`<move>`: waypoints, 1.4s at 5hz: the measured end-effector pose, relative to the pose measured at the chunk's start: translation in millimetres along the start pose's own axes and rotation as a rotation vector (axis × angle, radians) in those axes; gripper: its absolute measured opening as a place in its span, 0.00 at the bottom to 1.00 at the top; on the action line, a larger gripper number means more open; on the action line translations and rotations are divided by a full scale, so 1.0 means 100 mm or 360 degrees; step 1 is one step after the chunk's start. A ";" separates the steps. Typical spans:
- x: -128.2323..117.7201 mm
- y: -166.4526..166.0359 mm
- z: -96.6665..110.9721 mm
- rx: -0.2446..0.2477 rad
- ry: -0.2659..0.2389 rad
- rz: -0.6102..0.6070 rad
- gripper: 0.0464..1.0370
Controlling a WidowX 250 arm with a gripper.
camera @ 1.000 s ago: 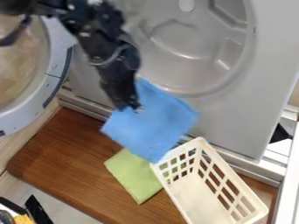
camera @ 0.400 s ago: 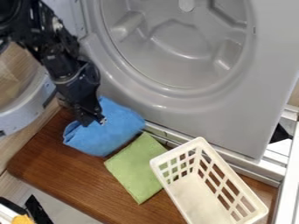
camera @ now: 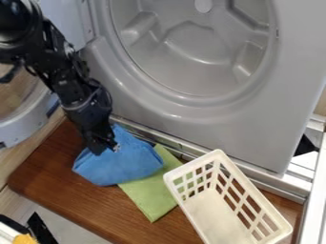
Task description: Picked the blue cloth out from the white basket and place it on the table
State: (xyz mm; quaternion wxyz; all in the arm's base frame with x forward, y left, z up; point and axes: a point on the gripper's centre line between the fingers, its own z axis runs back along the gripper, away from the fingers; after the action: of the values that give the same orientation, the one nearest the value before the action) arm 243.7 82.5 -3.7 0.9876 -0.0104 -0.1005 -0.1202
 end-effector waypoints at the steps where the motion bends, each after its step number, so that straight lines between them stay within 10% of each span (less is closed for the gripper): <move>1: -0.05 -0.03 -0.13 -0.0046 0.0047 0.0007 0.02; 5: -0.01 -0.05 -0.11 -0.0090 0.0059 0.0042 0.96; 7: 0.13 -0.11 0.13 -0.0034 -0.0007 -0.0016 0.96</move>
State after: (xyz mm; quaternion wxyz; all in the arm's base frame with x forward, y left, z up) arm 250.5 69.5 11.8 0.9866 -0.0209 -0.1015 -0.1262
